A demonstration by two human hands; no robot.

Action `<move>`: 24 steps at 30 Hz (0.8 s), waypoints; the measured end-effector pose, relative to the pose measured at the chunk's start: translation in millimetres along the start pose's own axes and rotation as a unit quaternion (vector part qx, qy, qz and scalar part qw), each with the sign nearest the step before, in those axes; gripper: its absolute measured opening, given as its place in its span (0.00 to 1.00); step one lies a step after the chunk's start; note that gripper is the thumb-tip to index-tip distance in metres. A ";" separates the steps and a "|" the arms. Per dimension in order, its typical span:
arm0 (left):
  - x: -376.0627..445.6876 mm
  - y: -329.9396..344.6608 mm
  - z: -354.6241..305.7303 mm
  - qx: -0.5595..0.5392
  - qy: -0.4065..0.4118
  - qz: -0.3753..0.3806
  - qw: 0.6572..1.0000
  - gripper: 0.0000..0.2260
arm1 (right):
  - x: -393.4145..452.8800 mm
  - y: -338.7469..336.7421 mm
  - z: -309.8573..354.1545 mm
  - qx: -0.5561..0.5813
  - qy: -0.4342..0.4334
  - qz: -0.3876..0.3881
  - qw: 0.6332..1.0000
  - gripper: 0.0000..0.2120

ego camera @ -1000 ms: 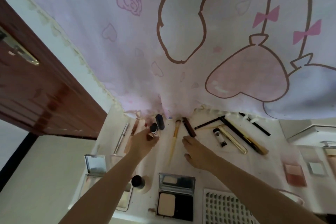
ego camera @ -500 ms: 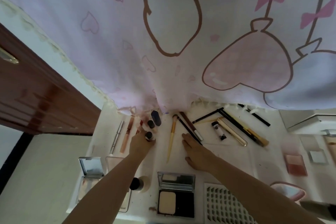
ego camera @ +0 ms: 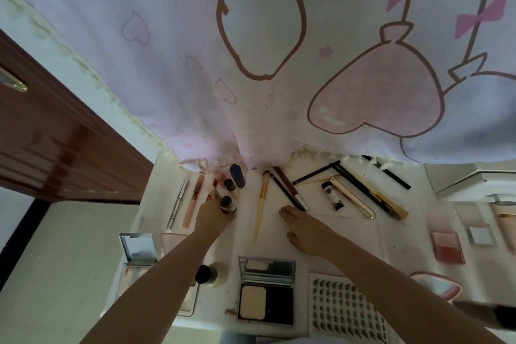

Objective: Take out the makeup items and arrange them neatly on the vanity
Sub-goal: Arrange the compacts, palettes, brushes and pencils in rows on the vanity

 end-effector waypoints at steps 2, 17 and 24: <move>-2.4 -1.6 0.9 0.017 -0.004 0.009 1.000 0.11 | -6.6 -4.4 -7.9 0.019 0.004 -0.043 0.999 0.24; -30.8 -18.1 -26.9 0.164 0.049 0.085 0.982 0.16 | -19.4 -44.8 -69.8 -0.076 0.281 -0.160 0.943 0.15; -64.0 -24.6 -94.4 -0.007 0.154 0.093 0.984 0.16 | -40.3 -83.6 -48.4 0.083 0.147 -0.226 0.959 0.11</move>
Point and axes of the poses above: each hand's wrist, its own x-axis towards the middle knuckle, its own y-axis out of the palm, z = x × y, the point moved 3 cm from there along x, towards the middle knuckle, and after that the axes turned 3 degrees about -z, right-handed, at the moved point
